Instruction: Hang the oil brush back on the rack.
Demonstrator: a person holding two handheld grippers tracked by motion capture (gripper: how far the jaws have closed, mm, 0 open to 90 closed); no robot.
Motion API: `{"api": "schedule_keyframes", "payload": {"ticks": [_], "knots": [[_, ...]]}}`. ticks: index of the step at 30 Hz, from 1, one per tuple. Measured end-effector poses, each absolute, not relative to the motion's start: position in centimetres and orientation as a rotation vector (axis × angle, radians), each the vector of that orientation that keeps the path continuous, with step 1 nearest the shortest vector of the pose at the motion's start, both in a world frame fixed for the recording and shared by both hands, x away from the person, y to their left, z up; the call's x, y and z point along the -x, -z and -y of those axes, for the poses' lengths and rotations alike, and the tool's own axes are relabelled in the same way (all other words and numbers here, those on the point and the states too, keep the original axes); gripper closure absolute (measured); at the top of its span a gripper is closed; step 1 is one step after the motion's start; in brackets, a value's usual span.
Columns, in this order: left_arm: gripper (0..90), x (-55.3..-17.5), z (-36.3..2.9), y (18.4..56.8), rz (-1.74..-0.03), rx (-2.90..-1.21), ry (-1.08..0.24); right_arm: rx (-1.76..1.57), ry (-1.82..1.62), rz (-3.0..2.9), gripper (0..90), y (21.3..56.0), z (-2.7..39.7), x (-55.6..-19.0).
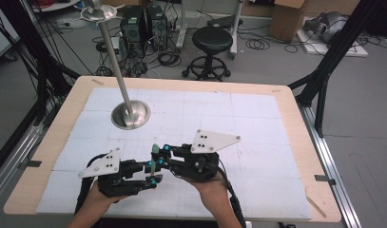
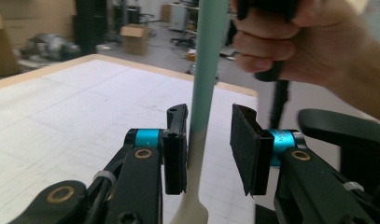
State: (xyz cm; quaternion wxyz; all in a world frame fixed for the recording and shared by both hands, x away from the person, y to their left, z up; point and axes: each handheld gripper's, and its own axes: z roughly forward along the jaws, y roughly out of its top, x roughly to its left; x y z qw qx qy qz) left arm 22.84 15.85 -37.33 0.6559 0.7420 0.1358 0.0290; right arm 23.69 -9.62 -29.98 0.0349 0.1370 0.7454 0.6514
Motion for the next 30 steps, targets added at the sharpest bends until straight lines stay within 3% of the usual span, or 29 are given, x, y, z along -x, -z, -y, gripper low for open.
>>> {"api": "schedule_keyframes", "payload": {"ticks": [7,10,11,14,20,30], "knots": [[81.4,-23.0,-16.0,37.4,-0.262,-1.706,-0.033,-0.287,-2.106,-2.371,82.9,30.6,9.9,-24.7],[83.1,-23.0,-16.0,37.4,-0.265,-1.711,-0.036,-0.278,-2.098,-2.375,82.3,30.7,9.8,-24.8],[83.6,-23.0,-16.0,37.4,-0.274,-1.713,-0.042,-0.287,-2.088,-2.366,79.6,30.7,9.8,-24.7],[83.7,-23.2,-16.1,37.4,-0.305,-1.708,-0.065,-0.377,-2.100,-2.317,54.6,30.7,10.1,-24.8],[83.8,-23.7,-16.5,37.2,-0.375,-1.694,-0.124,-0.513,-2.122,-2.123,28.7,31.0,13.0,-24.5],[83.7,-26.5,-18.5,34.9,-0.549,-1.646,-0.267,-0.742,-1.770,-1.971,15.9,32.7,18.6,-22.9]]}}
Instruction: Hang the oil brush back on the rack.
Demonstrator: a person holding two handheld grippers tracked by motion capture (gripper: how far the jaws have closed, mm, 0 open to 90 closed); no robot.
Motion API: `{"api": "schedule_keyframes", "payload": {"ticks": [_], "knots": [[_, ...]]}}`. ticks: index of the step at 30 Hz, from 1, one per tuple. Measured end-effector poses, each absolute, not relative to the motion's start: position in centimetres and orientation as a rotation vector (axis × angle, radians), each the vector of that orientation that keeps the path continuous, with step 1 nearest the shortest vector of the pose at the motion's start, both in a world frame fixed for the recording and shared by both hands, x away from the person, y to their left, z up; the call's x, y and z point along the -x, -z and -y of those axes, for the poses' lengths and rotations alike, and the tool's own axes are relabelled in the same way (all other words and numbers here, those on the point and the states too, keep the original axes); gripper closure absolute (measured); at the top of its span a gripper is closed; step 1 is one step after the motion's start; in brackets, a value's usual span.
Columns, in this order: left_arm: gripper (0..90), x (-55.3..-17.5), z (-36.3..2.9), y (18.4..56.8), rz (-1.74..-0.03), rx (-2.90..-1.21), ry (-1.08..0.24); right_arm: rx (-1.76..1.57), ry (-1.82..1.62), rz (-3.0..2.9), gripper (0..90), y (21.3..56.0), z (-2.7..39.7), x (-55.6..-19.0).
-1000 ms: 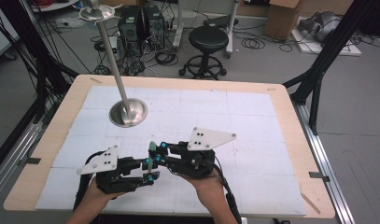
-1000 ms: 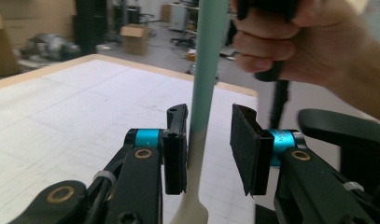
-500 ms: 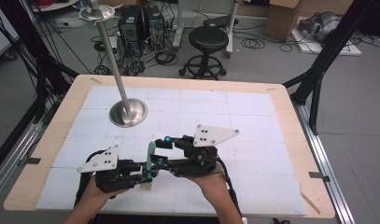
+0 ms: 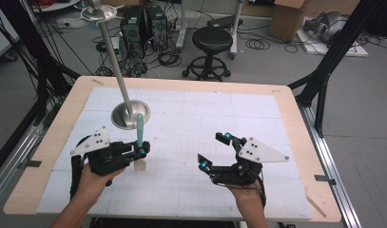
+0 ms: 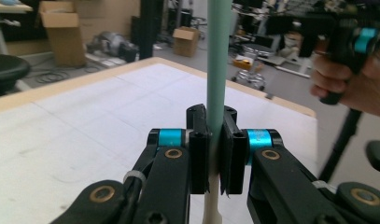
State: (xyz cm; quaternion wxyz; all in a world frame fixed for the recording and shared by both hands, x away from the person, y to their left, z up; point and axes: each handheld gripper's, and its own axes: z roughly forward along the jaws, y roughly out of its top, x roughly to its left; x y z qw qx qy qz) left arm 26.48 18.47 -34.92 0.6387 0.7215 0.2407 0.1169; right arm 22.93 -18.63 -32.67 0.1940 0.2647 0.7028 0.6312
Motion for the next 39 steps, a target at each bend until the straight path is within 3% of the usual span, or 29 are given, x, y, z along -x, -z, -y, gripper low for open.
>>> {"api": "schedule_keyframes", "payload": {"ticks": [19,39], "knots": [[83.8,-32.7,-23.0,29.8,-0.612,-1.531,-0.250,-0.897,-1.651,-1.939,15.9,36.0,22.0,-22.4],[83.9,-37.8,-26.0,25.2,-0.626,-1.461,-0.240,-0.935,-1.635,-1.934,15.9,36.5,22.6,-22.5]]}}
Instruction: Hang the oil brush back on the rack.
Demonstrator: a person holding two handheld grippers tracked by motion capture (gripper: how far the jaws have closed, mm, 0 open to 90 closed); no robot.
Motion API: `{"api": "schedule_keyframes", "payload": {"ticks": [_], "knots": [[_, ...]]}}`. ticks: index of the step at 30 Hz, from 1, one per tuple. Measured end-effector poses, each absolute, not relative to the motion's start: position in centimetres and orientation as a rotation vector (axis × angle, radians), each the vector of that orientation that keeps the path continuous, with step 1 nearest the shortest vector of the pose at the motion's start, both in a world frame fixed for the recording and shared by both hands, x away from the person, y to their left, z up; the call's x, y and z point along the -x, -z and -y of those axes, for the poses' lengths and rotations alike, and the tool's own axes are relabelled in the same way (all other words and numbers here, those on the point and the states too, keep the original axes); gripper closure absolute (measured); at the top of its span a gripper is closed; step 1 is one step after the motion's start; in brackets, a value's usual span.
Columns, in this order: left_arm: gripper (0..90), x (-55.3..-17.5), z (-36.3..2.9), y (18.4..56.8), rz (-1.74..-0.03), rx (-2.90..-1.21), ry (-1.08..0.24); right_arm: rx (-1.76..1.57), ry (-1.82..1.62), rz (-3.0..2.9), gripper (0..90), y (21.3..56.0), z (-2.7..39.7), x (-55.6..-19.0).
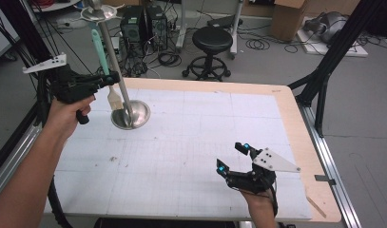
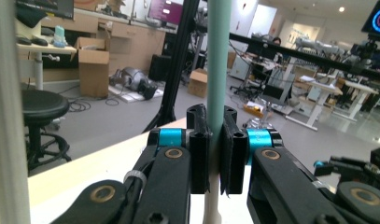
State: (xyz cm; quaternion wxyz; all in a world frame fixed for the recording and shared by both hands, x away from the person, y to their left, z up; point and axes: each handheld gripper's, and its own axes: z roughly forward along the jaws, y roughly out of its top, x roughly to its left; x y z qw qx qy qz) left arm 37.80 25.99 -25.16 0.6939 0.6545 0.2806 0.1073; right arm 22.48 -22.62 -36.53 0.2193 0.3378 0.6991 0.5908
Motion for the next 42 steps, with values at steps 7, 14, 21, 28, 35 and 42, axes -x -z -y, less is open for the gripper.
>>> {"api": "schedule_keyframes", "payload": {"ticks": [7,14,21,28,35,42], "knots": [[83.9,-39.1,-26.2,24.7,-0.634,-1.476,-0.228,-0.939,-1.632,-1.938,15.9,36.7,22.6,-22.5],[83.9,-39.6,-26.4,24.7,-0.646,-1.463,-0.222,-0.945,-1.633,-1.938,15.9,36.8,22.7,-22.6],[83.9,-40.1,-26.6,24.9,-0.669,-1.465,-0.212,-0.938,-1.642,-1.938,15.9,36.7,22.6,-22.5],[83.9,-40.4,-26.6,24.9,-0.700,-1.469,-0.207,-0.935,-1.657,-1.937,15.9,36.6,22.6,-22.5],[83.6,-40.4,-26.4,25.1,-0.709,-1.486,-0.210,-0.933,-1.670,-1.927,15.9,36.6,22.7,-22.5],[50.6,-39.5,-26.3,25.2,-0.754,-1.508,-0.281,-0.961,-1.670,-1.888,15.9,36.5,23.6,-22.3]]}}
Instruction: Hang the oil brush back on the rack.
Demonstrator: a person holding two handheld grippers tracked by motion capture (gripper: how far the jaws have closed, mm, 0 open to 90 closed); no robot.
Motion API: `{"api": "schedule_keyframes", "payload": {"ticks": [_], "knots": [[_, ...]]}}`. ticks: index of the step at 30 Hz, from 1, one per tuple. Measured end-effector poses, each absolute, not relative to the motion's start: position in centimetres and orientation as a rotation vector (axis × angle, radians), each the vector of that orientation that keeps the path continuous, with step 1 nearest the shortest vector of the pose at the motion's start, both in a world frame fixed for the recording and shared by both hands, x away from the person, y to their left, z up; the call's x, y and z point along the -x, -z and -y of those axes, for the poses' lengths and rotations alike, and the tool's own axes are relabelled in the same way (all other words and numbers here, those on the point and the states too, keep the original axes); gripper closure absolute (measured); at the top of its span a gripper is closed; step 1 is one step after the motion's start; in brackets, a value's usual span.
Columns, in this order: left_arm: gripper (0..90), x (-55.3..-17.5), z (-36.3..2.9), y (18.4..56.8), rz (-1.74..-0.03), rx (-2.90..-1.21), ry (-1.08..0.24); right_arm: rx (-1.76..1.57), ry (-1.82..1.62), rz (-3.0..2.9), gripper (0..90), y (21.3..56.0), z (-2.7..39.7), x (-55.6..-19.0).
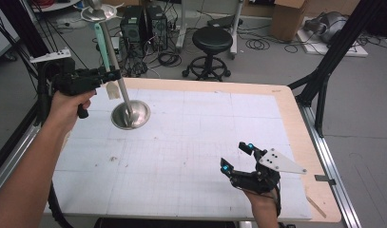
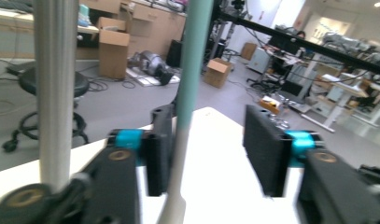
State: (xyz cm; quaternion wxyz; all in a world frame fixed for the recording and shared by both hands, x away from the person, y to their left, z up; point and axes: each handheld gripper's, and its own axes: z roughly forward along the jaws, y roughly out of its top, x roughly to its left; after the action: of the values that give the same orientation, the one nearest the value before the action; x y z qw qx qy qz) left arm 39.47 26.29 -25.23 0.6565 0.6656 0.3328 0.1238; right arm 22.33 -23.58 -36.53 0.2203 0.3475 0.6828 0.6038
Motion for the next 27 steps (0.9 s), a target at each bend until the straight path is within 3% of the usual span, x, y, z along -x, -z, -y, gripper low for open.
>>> {"api": "schedule_keyframes", "payload": {"ticks": [4,11,27], "knots": [[38.8,-38.1,-26.7,25.7,-0.740,-1.529,-0.391,-0.978,-1.663,-1.848,15.9,36.4,24.1,-22.2],[18.3,-35.6,-27.3,27.1,-0.755,-1.528,-0.472,-0.992,-1.589,-1.844,15.9,36.4,24.8,-22.2],[18.9,-27.0,-26.7,33.2,-0.615,-1.496,-0.529,-1.046,-1.516,-1.844,15.9,37.7,26.9,-21.7]]}}
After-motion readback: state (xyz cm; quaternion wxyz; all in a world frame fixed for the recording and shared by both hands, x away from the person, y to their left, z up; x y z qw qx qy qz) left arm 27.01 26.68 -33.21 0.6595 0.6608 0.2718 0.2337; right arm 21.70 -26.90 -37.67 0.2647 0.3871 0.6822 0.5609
